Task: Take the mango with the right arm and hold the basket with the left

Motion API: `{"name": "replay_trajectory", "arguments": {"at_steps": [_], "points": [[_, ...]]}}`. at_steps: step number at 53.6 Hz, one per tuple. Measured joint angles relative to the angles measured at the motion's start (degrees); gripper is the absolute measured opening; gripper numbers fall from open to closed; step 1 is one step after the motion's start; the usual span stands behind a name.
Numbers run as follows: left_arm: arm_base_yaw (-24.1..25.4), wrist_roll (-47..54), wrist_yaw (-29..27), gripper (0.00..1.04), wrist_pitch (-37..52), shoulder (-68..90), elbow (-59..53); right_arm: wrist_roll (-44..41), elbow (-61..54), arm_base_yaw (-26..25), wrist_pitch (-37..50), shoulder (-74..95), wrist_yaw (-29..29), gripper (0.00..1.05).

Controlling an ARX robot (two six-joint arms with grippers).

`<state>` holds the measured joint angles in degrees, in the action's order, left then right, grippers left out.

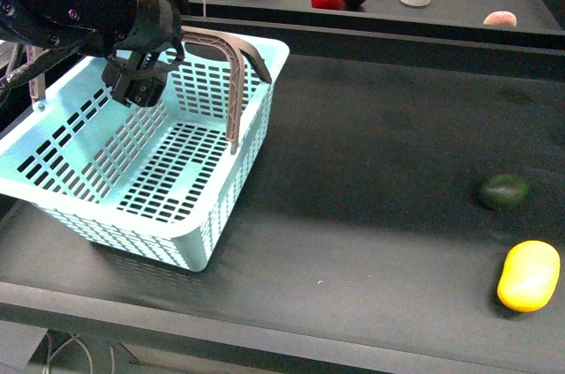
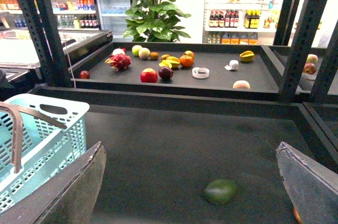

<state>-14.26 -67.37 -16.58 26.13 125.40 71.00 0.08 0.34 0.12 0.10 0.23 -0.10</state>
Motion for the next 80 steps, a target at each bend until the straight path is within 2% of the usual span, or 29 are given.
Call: {"name": "replay_trajectory", "arguments": {"at_steps": [7, 8, 12, 18, 21, 31, 33, 51, 61, 70, 80], "points": [[0.0, -1.03, 0.37, 0.97, -0.17, 2.1, 2.36, 0.0, 0.0, 0.0, 0.0, 0.0, 0.0, 0.96], [0.0, -1.07, 0.37, 0.94, -0.42, 2.45, 2.93, 0.0, 0.0, 0.0, 0.0, 0.0, 0.0, 0.96], [-0.02, -1.55, 0.42, 0.82, -0.92, 3.28, 4.26, 0.0, 0.0, 0.0, 0.0, 0.0, 0.0, 0.96], [-0.35, -2.12, 0.98, 0.51, -1.03, 4.63, 5.33, 0.0, 0.0, 0.0, 0.0, 0.0, 0.0, 0.96], [-0.46, -2.16, 1.22, 0.4, -1.03, 4.98, 5.33, 0.0, 0.0, 0.0, 0.0, 0.0, 0.0, 0.96], [-0.61, -6.14, 1.57, 0.09, -0.96, 5.11, 5.25, 0.0, -0.02, 0.0, 0.0, 0.0, 0.02, 0.96], [-0.63, -5.62, 1.75, 0.06, -0.94, 5.03, 4.98, 0.0, -0.02, 0.0, 0.0, 0.0, 0.0, 0.96], [-0.48, -0.04, 2.38, 0.05, -0.68, -1.2, -1.79, 0.0, 0.0, 0.0, 0.0, 0.0, 0.0, 0.96], [-0.66, 6.78, 3.61, 0.05, 3.39, -7.89, -7.89, 0.0, 0.0, 0.0, 0.0, 0.0, 0.0, 0.96], [-1.62, 18.93, 8.26, 0.05, 11.67, -16.61, -17.38, 0.0, -0.02, 0.0, 0.0, 0.0, 0.0, 0.96], [-7.34, 36.17, 10.29, 0.05, 17.55, -23.78, -28.94, 0.0, -0.02, 0.0, 0.0, 0.0, 0.02, 0.96]]}}
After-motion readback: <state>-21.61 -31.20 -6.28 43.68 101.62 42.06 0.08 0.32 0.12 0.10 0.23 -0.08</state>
